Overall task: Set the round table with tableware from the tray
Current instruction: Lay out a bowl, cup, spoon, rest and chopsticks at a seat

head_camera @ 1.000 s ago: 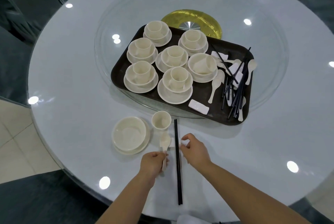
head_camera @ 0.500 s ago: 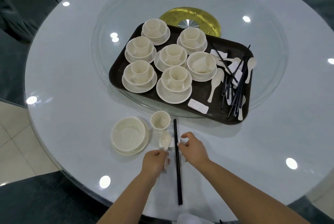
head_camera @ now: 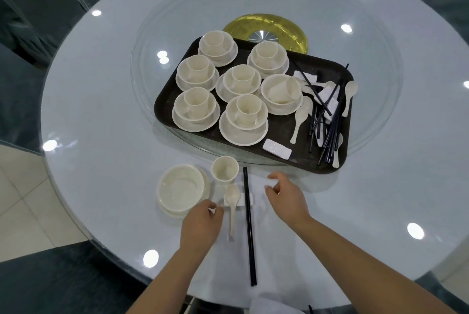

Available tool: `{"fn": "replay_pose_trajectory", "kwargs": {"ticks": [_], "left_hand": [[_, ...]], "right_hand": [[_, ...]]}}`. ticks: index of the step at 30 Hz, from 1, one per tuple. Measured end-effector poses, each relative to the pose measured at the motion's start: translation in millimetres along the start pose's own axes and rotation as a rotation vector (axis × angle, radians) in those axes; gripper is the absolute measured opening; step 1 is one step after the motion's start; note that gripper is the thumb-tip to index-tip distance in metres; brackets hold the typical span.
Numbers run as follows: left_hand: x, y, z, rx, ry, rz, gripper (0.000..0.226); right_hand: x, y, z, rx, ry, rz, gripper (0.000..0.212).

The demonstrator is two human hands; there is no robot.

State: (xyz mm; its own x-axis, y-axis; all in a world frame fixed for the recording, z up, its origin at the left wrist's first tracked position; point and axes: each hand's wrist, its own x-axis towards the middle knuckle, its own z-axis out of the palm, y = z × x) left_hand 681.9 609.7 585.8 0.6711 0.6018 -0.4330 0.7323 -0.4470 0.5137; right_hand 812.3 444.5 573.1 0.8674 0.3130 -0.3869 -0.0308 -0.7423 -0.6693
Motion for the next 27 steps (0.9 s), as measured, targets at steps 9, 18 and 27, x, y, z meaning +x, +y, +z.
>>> {"fn": "replay_pose_trajectory", "kwargs": {"ticks": [9, 18, 27], "left_hand": [[7, 27, -36, -0.139, 0.155, 0.143, 0.007], [14, 28, -29, -0.267, 0.050, 0.006, 0.037], [26, 35, -25, -0.309, 0.006, 0.019, 0.041]], "right_hand": [[6, 0, -36, -0.264, 0.198, -0.295, 0.031], [-1, -4, -13, -0.078, -0.125, -0.171, 0.039], [6, -71, 13, 0.056, -0.376, -0.177, 0.059]]}}
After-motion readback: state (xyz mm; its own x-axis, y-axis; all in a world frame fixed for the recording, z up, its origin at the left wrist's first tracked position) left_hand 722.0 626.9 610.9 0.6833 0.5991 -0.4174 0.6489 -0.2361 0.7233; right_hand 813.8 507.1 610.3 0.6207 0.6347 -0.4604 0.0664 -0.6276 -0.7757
